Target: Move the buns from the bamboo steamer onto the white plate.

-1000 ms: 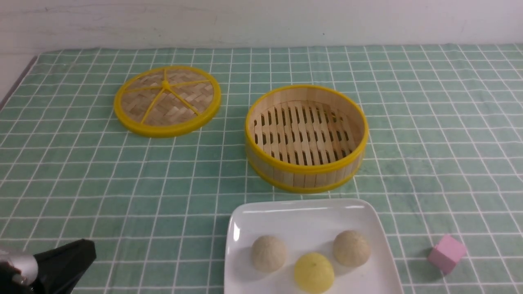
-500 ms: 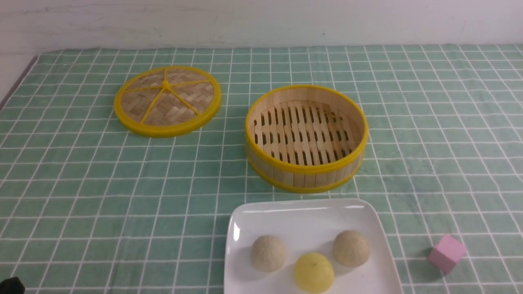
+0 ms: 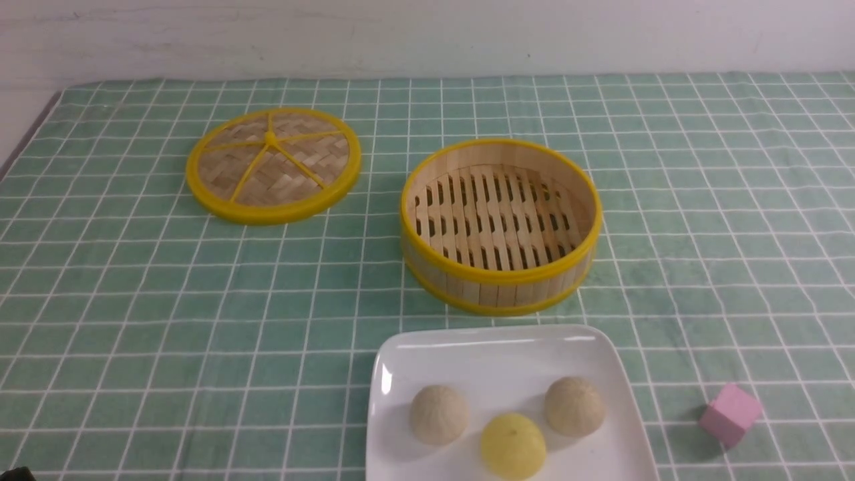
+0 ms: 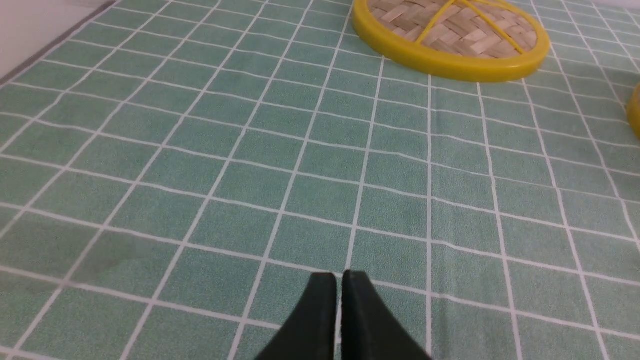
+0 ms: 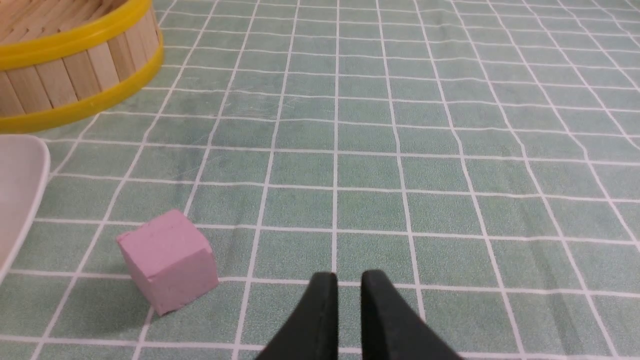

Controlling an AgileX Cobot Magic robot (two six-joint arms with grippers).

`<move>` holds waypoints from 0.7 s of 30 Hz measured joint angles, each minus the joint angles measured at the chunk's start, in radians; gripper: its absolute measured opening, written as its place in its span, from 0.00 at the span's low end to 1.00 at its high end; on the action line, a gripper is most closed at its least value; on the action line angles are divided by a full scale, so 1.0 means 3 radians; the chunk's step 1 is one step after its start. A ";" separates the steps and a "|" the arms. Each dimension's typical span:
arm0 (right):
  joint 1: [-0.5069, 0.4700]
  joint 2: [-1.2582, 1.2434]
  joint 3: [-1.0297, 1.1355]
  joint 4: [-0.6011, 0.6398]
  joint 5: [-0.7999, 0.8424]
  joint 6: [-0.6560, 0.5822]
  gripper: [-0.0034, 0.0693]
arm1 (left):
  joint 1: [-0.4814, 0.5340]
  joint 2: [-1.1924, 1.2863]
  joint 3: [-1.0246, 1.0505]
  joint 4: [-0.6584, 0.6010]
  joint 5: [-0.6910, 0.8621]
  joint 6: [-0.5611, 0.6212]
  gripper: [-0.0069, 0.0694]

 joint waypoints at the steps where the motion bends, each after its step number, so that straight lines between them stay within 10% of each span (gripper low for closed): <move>1: 0.0000 0.0000 0.0000 0.0000 0.0000 0.0000 0.18 | 0.0000 0.0000 0.0000 0.0000 0.0000 0.0000 0.15; 21: 0.0000 0.0000 0.0000 0.0000 0.0000 0.0000 0.21 | 0.0000 0.0000 -0.0003 0.0004 0.0010 0.0000 0.18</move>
